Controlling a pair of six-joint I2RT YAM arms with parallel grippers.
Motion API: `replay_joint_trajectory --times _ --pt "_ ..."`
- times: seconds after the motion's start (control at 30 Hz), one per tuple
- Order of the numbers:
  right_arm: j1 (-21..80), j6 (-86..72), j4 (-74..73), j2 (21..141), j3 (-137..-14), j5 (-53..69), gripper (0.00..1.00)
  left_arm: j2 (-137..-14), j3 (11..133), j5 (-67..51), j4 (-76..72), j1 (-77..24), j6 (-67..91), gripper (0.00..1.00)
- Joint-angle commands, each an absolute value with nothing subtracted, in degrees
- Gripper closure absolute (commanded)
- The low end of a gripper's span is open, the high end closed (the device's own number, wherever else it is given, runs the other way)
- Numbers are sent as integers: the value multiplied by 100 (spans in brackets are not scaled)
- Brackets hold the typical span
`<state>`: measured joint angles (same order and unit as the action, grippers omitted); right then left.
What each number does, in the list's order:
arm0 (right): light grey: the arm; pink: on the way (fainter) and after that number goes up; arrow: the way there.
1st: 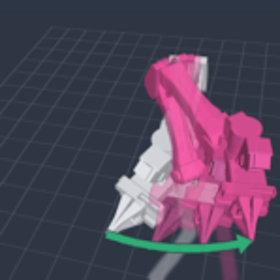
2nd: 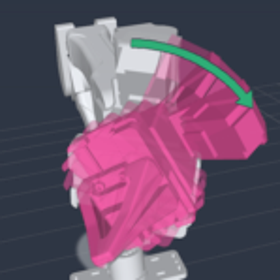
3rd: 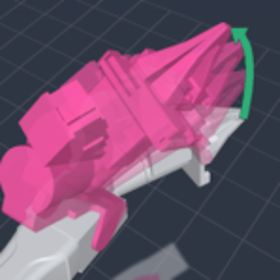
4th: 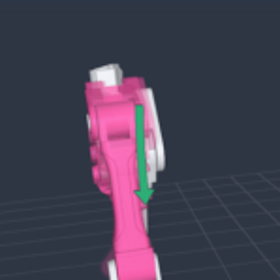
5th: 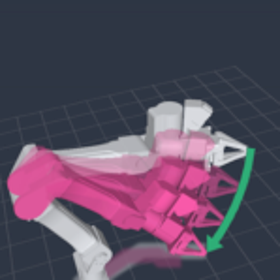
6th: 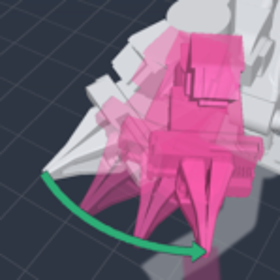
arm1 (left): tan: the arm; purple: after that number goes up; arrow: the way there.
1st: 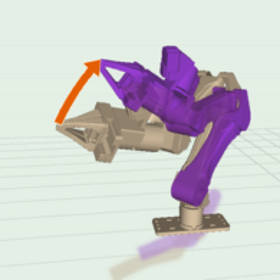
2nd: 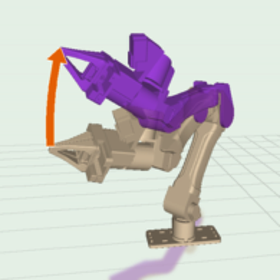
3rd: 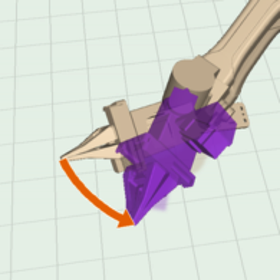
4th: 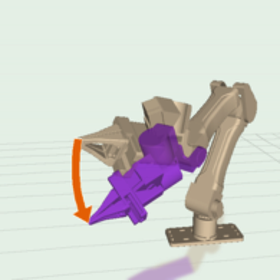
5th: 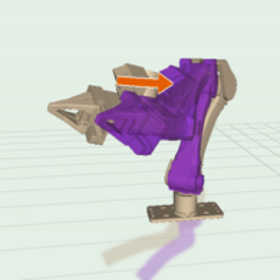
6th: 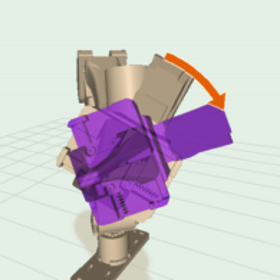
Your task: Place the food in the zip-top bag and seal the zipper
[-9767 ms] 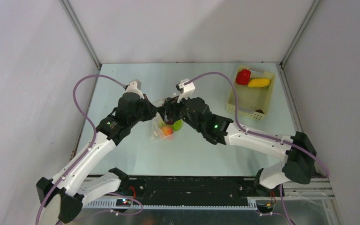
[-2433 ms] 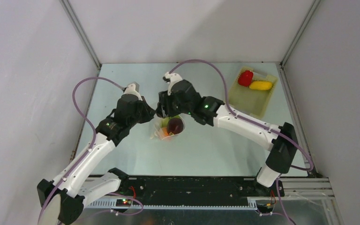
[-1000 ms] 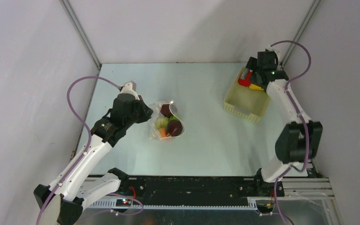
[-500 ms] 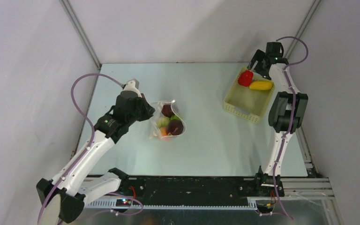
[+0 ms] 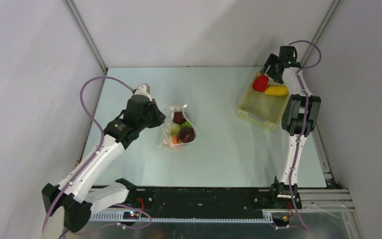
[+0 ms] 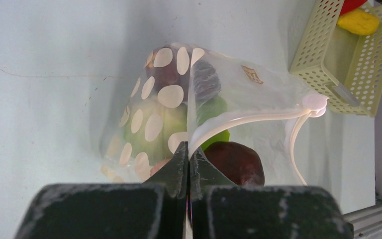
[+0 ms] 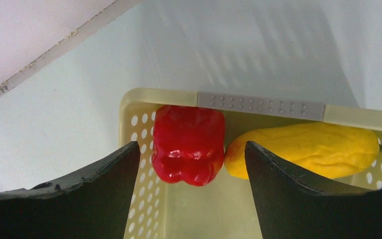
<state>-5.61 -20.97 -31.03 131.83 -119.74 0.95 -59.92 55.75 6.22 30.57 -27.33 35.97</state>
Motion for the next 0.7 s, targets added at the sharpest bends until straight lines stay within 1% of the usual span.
replay_joint_trajectory --times 0.0,0.3,0.5,0.57,0.63,0.67 --pt "-572 -2134 -2969 13415 -12334 167 20 -6063 5883 644 3000 -2709 3527 100" --pt "-556 -2087 -3062 13692 -12465 300 21 -6105 5839 614 2896 -2707 3565 100" --pt "-451 -1975 -3188 13749 -12443 309 25 -6143 5830 624 2909 -2709 3564 100" --pt "-427 -1965 -3174 13748 -12445 246 27 -6131 5823 622 2919 -2708 3558 100" --pt "-422 -1972 -3173 13751 -12450 210 33 -6112 5808 624 2922 -2707 3552 100" --pt "-422 -1998 -3182 13754 -12447 200 37 -6092 5796 628 2925 -2709 3551 100"
